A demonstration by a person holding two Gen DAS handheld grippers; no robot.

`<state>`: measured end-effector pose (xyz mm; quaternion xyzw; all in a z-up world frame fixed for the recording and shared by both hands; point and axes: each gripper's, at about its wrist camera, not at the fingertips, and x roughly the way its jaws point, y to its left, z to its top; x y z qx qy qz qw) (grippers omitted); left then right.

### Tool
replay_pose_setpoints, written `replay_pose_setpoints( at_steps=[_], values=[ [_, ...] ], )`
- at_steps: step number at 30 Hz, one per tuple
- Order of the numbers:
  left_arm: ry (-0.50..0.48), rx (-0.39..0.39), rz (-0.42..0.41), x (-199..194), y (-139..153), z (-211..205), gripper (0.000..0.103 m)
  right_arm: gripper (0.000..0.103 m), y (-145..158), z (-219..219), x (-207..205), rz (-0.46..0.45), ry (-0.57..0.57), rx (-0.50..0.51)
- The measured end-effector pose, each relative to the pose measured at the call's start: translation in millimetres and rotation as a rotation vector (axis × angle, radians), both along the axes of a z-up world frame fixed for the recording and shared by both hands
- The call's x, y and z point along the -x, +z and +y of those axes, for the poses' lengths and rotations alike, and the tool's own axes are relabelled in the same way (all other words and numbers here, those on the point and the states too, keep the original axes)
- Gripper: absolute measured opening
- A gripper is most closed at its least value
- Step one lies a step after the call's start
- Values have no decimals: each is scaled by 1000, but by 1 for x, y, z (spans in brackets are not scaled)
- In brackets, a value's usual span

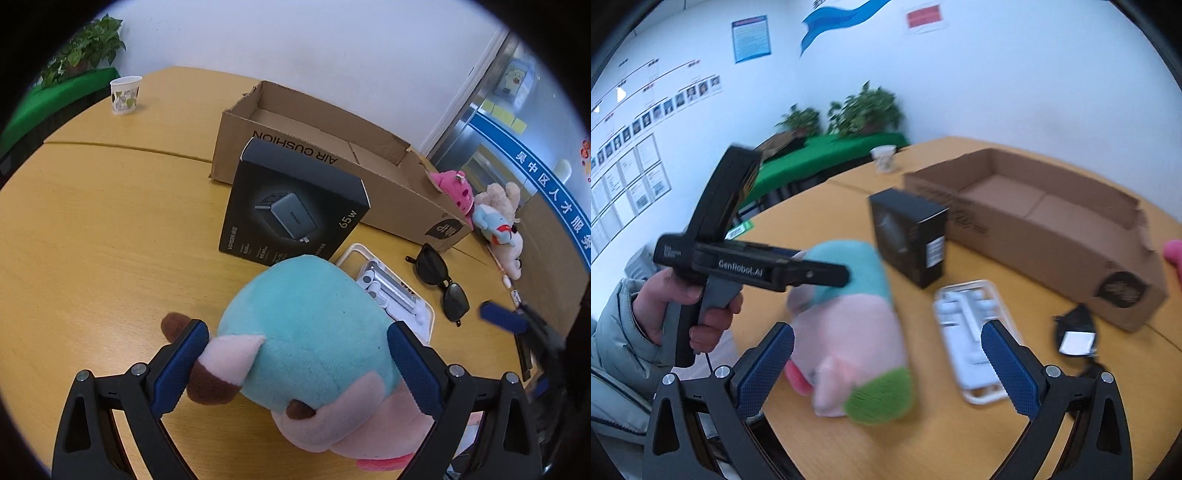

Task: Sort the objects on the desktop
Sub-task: 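Close both grippers on the teal-and-pink pig plush from opposite sides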

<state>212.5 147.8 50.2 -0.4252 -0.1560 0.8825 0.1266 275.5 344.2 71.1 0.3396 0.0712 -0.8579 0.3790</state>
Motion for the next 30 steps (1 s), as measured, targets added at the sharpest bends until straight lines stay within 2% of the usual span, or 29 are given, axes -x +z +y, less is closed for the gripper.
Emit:
replay_pose_setpoints(
  at_steps=[2,3,5,9,11,13,14,17,19,22,26,30],
  values=[
    [-13,-25,7,-1,-1,-1,93,98,-12,-16,3,-33,13,-19],
    [-15,-27,11,-2,-2,-2,93,89,-18,-22,3,-56,22,-25],
    [-32,-31,19,-2,-3,-1,90,79,-25,-37,2,-91,67,-39],
    [-68,-32,26,1,-4,3,90,83,-22,-49,-14,-68,136,-47],
    [-87,-29,24,2,-4,7,90,82,-22,-46,-11,-78,120,-21],
    [-101,-22,24,3,-3,12,90,84,-23,-40,-6,-76,86,-37],
    [-109,-19,25,4,-3,15,89,89,-28,-40,-1,-101,80,-61],
    [-118,-16,21,6,-4,20,86,91,-42,-44,5,-176,118,-69],
    [-114,4,22,5,-2,23,83,93,-50,-51,3,-160,128,-112],
    [-98,14,16,4,1,26,77,88,-52,-42,12,-202,110,-26],
    [-79,24,19,4,10,28,70,82,-49,-35,11,-218,131,14],
    [-56,50,82,1,38,28,63,80,-42,-32,20,-248,165,61]
  ],
)
